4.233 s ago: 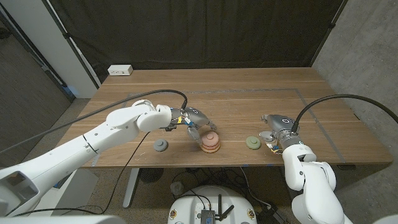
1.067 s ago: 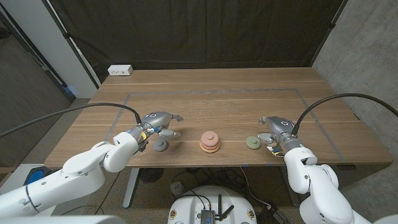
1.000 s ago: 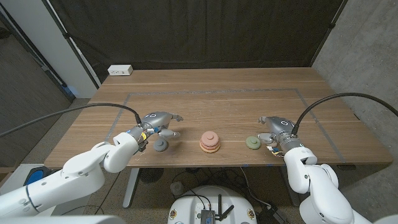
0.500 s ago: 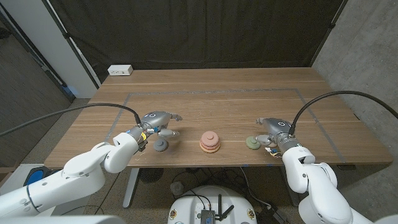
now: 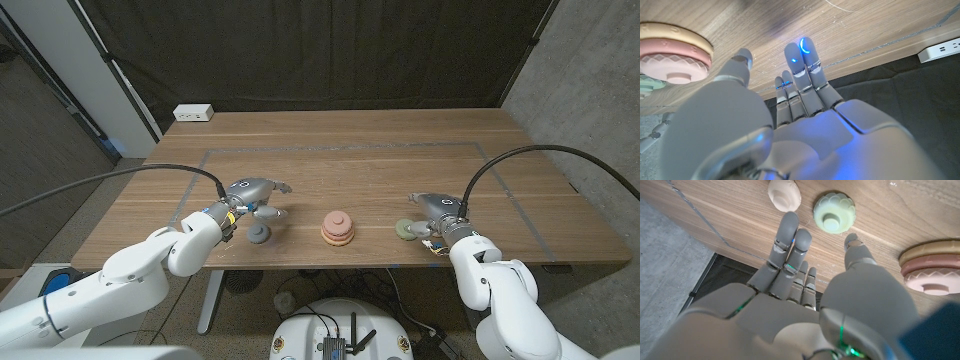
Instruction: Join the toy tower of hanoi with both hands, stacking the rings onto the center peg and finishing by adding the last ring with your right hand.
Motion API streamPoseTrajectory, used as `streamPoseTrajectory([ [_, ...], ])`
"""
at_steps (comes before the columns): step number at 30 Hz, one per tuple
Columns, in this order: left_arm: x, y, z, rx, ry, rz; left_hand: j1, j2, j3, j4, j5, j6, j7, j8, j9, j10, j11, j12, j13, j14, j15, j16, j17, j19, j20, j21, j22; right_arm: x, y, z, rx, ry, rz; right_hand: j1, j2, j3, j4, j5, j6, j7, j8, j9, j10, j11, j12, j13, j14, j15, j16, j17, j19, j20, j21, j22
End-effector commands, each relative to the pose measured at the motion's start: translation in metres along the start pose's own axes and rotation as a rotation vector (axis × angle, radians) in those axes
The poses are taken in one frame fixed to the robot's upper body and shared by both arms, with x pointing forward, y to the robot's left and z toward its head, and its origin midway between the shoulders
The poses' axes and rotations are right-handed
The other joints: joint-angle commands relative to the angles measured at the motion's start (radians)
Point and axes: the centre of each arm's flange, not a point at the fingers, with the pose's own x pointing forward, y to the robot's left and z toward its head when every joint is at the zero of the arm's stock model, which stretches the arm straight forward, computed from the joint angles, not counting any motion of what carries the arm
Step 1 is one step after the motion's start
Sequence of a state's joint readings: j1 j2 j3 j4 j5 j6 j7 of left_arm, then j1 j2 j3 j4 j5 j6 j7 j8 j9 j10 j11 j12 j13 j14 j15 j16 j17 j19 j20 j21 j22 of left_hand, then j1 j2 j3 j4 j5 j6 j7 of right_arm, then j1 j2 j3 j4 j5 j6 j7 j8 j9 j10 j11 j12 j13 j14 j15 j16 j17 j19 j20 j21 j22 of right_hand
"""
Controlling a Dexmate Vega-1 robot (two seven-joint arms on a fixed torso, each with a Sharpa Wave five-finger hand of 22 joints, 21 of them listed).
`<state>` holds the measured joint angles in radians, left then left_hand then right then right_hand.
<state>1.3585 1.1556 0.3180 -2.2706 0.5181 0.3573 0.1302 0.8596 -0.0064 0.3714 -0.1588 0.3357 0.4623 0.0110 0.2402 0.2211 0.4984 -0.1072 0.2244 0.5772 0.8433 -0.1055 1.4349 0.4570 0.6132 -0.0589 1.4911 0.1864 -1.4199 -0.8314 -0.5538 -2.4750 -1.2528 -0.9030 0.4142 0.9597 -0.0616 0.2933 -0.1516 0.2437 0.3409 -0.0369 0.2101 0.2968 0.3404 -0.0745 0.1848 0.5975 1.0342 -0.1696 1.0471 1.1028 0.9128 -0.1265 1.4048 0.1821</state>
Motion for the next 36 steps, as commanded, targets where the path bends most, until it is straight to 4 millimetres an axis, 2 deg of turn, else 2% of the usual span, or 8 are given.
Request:
streamPoseTrajectory([
  [1,0.001,0.001,-0.001,0.004,0.004,-0.002,0.002,0.012,0.009,0.002,0.006,0.012,0.001,-0.003,0.003,0.011,0.005,0.001,0.004,0.007,-0.113,0.001,0.003,0.011,-0.114,0.006,0.0,0.003,0.005,0.005,-0.029,0.002,0.042,0.002,-0.009,-0.008,0.0,-0.003,-0.008,0.006,0.0,0.0,-0.013,0.0,0.001,-0.002,-0.009,-0.048,-0.007,-0.007,-0.006,-0.088,-0.004,0.003],
  [7,0.001,0.001,-0.001,0.006,0.005,-0.004,0.001,0.015,0.012,0.002,0.007,0.012,0.002,-0.004,0.003,0.014,0.007,0.001,0.005,0.008,-0.113,0.0,0.004,0.01,-0.113,0.005,0.0,0.005,0.007,0.005,-0.026,0.007,0.054,0.007,-0.006,-0.018,0.0,-0.009,-0.026,0.004,-0.002,-0.002,-0.016,0.001,0.008,-0.009,-0.02,-0.048,-0.008,-0.025,-0.011,-0.089,-0.002,0.005],
  [10,0.002,0.001,0.0,0.007,0.003,-0.002,0.0,0.017,0.014,0.001,0.008,0.013,0.001,-0.005,0.003,0.014,0.005,0.0,0.006,0.008,-0.113,0.001,0.006,0.011,-0.114,0.005,0.0,0.006,0.009,0.006,-0.024,0.012,0.067,0.01,-0.003,-0.022,0.001,-0.012,-0.039,0.018,-0.004,-0.005,-0.014,0.004,0.01,-0.013,-0.018,-0.048,0.0,-0.027,-0.012,-0.089,0.0,0.005],
  [14,0.002,0.002,0.0,0.005,0.001,0.0,-0.001,0.018,0.015,0.0,0.009,0.012,0.0,-0.006,0.004,0.014,0.003,0.0,0.007,0.009,-0.113,0.002,0.008,0.011,-0.113,0.004,0.0,0.008,0.01,0.006,-0.027,0.019,0.074,0.012,-0.002,-0.024,0.001,-0.013,-0.05,0.019,-0.007,-0.007,-0.014,0.006,0.011,-0.015,-0.023,-0.048,-0.002,-0.032,-0.014,-0.089,0.0,0.005],
  [22,0.004,0.0,0.0,0.001,0.0,-0.008,-0.004,0.02,0.019,-0.001,0.01,0.014,0.003,-0.009,0.005,0.012,0.003,-0.003,0.009,0.006,-0.113,-0.002,0.008,0.013,-0.112,0.004,0.0,0.012,0.015,0.006,-0.027,0.026,0.084,0.013,0.001,-0.027,0.001,-0.014,-0.043,0.006,-0.002,-0.008,-0.015,0.006,0.012,-0.017,-0.025,-0.047,-0.001,-0.038,-0.016,-0.089,0.001,0.005],
  [26,0.004,-0.001,0.001,0.0,-0.001,-0.012,-0.005,0.021,0.02,-0.001,0.01,0.014,0.002,-0.01,0.005,0.014,0.004,-0.003,0.009,0.007,-0.113,-0.001,0.009,0.014,-0.113,0.004,0.0,0.015,0.017,0.006,-0.027,0.028,0.095,0.017,0.004,-0.029,0.001,-0.014,-0.025,0.011,0.008,-0.006,-0.009,0.006,0.015,-0.019,-0.025,-0.048,0.004,-0.042,-0.018,-0.089,0.002,0.006],
  [36,0.006,-0.002,0.002,-0.005,-0.003,-0.018,-0.007,0.023,0.024,-0.002,0.012,0.015,0.005,-0.012,0.006,0.016,0.007,-0.005,0.009,0.008,-0.113,0.0,0.012,0.013,-0.113,0.003,0.0,0.02,0.022,0.004,-0.019,0.04,0.116,0.021,0.01,-0.034,0.002,-0.014,-0.022,0.016,0.013,-0.004,0.0,0.01,0.019,-0.021,-0.028,-0.048,0.01,-0.051,-0.018,-0.089,0.006,0.006],
])
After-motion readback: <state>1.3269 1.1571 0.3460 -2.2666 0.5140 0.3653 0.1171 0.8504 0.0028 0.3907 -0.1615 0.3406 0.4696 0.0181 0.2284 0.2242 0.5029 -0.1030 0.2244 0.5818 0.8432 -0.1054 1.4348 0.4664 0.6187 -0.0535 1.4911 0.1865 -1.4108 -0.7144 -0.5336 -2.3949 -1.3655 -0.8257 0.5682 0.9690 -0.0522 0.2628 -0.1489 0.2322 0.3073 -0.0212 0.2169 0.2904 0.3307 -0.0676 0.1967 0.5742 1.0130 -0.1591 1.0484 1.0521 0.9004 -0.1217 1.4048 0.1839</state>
